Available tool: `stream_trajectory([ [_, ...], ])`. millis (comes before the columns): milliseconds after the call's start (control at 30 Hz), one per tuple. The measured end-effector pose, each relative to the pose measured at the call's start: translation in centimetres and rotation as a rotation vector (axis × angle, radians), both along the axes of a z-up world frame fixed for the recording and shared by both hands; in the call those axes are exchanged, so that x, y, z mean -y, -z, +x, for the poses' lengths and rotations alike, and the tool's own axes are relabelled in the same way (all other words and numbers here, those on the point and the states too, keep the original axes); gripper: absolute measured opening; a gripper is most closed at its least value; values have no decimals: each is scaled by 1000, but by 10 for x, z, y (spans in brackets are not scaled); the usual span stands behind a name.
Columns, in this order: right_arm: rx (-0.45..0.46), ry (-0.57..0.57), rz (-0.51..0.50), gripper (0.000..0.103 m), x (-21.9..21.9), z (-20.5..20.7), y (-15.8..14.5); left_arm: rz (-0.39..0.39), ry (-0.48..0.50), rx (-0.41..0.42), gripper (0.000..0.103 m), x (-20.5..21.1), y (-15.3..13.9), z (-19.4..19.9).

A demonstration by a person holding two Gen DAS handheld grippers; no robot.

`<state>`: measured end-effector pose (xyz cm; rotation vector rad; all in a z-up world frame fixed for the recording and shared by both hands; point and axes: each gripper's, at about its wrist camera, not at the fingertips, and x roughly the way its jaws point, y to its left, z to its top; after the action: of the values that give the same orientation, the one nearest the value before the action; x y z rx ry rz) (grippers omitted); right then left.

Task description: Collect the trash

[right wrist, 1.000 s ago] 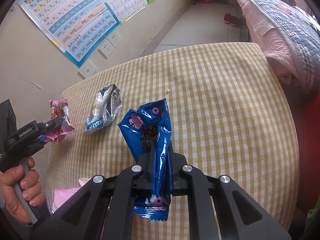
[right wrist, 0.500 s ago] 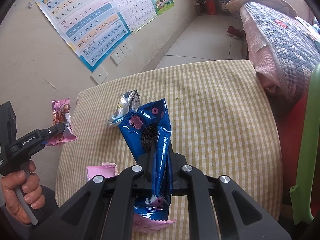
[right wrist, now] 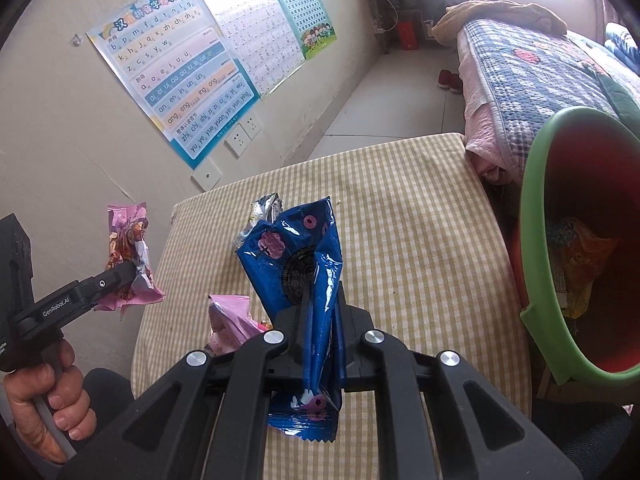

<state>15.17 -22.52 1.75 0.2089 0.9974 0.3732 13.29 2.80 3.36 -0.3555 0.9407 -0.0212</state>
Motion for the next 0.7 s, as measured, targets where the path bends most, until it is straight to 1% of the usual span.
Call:
stream_trajectory([
  [233, 47, 38, 16, 9, 20, -11, -21, 2, 62, 23, 41, 33, -13, -6],
  [433, 75, 85, 32, 9, 47, -14, -32, 5, 124, 37, 41, 63, -22, -2],
  [533, 100, 110, 15, 9, 61, -15, -38, 2, 161, 44, 41, 81, -25, 1],
  [700, 113, 160, 16, 9, 89, -16, -41, -6, 247, 65, 41, 118, -31, 9],
])
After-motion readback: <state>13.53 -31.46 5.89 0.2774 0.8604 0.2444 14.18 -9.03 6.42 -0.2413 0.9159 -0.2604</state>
